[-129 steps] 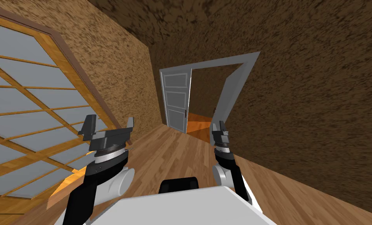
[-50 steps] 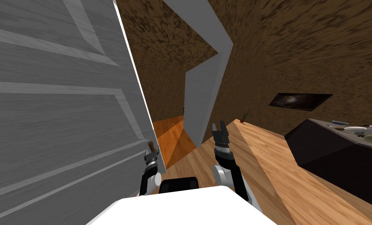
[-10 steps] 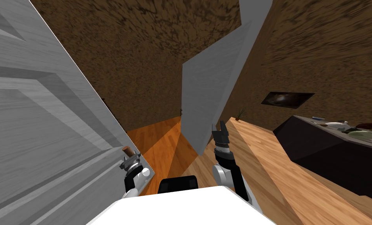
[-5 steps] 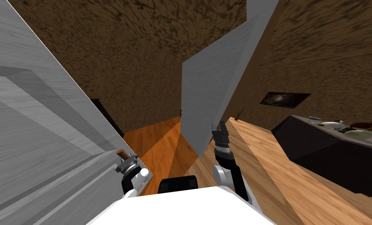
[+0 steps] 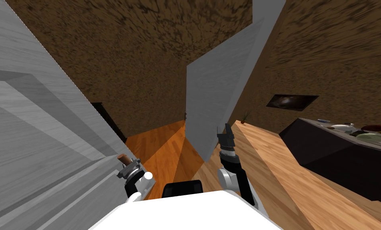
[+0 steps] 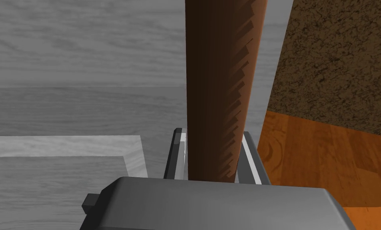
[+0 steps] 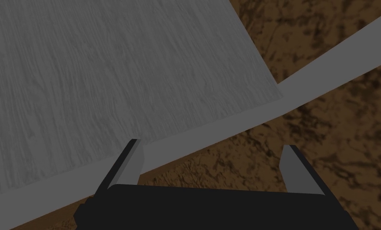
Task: Push the door open
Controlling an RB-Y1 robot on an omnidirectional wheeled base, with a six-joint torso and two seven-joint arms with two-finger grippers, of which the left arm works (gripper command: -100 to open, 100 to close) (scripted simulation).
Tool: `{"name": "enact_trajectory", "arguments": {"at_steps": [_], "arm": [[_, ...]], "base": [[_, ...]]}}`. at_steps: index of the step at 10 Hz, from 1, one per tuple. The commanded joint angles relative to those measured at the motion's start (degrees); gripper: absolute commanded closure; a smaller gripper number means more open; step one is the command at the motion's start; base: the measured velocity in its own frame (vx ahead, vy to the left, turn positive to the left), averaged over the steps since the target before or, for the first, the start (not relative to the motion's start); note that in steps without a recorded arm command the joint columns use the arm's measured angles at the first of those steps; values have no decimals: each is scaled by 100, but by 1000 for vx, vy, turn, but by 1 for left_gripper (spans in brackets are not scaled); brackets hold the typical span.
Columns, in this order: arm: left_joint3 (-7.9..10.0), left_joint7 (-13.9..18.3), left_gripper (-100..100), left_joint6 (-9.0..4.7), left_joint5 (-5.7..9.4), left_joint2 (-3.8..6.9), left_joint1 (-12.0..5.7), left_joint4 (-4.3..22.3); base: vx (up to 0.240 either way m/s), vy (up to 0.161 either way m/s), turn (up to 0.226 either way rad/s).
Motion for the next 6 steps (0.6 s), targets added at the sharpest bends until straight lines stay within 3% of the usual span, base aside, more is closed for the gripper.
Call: {"name": "enact_trajectory", "arguments": {"at_steps": [1, 6], "arm": [[198, 1, 100, -33, -1, 19, 35, -72], [685, -4, 100, -53, -48, -178, -61, -2]], "base": [[86, 36, -20], [106, 39, -14]]}}
